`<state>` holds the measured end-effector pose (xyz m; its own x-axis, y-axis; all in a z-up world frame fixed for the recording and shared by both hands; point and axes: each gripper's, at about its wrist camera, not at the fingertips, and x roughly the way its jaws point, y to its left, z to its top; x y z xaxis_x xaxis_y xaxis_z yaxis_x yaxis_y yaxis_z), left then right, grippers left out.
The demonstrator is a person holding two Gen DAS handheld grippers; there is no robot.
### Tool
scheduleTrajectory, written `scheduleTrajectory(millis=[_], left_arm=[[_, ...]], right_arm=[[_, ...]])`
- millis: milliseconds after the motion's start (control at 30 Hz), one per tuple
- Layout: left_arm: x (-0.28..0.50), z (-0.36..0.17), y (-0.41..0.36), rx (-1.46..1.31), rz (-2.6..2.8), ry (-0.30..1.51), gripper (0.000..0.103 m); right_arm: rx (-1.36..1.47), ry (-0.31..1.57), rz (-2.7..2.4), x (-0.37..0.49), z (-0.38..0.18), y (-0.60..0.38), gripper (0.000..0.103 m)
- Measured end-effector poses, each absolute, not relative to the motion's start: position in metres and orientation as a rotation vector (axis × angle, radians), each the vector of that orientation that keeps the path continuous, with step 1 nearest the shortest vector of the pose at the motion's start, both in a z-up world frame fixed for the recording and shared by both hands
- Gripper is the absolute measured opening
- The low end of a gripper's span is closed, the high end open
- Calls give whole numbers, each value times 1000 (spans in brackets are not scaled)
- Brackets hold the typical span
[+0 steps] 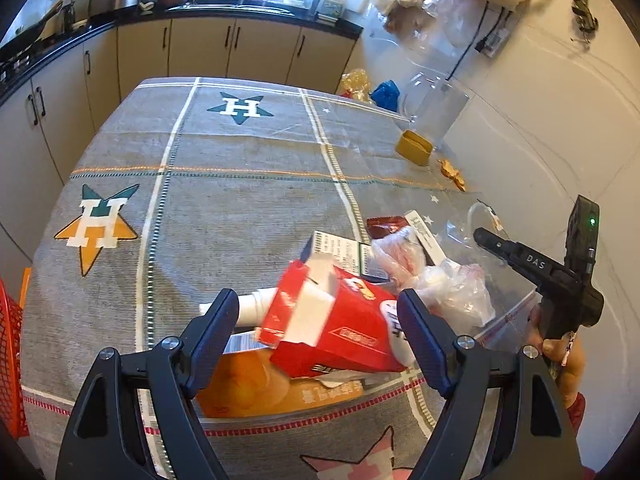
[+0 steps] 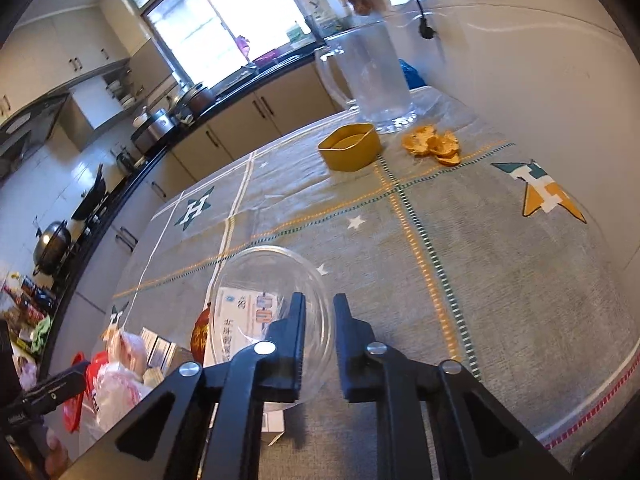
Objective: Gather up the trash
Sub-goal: 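Grasp the rim of the clear plastic bowl with the right tool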
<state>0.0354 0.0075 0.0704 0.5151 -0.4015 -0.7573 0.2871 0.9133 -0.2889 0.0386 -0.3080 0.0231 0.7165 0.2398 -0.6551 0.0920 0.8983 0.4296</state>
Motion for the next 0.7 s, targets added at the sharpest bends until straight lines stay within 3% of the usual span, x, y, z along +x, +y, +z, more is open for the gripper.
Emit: scheduleTrajectory(millis=[233,467,700], left_arm=[[18,71,-19,-22,-433,913,66],[-8,67,-47,87,-461,870,43],[-1,61,-55,74,-462,881,43]], right_arm=[[463,770,85,33,23,-307,11],[468,772,90,33,23,-307,11],[472,774,93,34,22,-309,11]])
